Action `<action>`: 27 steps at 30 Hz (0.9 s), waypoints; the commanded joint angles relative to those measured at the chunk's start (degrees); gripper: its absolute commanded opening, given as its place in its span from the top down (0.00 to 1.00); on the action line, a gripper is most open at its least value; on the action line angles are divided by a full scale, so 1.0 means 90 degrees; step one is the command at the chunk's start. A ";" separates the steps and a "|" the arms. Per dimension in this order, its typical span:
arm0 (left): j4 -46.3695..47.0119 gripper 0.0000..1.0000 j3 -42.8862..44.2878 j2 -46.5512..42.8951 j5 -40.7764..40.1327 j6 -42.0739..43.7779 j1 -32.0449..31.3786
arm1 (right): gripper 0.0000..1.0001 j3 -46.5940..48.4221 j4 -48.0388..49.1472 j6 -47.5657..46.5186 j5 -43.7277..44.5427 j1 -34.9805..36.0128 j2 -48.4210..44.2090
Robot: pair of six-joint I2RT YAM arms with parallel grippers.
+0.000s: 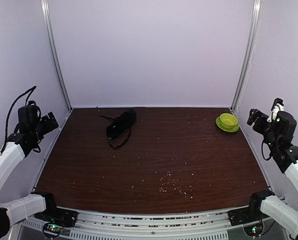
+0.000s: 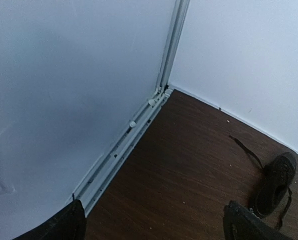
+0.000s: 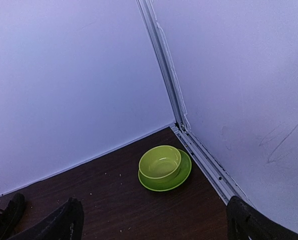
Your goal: Tie the shoes
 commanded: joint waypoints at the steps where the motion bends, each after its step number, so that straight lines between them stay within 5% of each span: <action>1: -0.0658 0.02 -0.0170 -0.0120 0.1205 -0.0602 0.0021 | 0.00 0.0073 -0.0515 0.0336 -0.0119 -0.0004 -0.0249; 6: -0.0575 0.03 0.0100 0.0345 0.2214 -0.0646 -0.0176 | 0.00 -0.0392 -0.0259 0.0455 -0.0713 -0.0004 -0.0710; 18: -0.0706 0.07 0.2222 0.3537 0.2130 -0.1096 -0.2526 | 0.01 -0.0296 -0.1443 0.0435 -0.1043 -0.0004 -0.0948; 27: -0.0582 0.11 0.3483 0.5496 0.2411 -0.1854 -0.2848 | 0.00 -0.0650 -0.1372 0.0765 -0.1392 -0.0004 -0.1237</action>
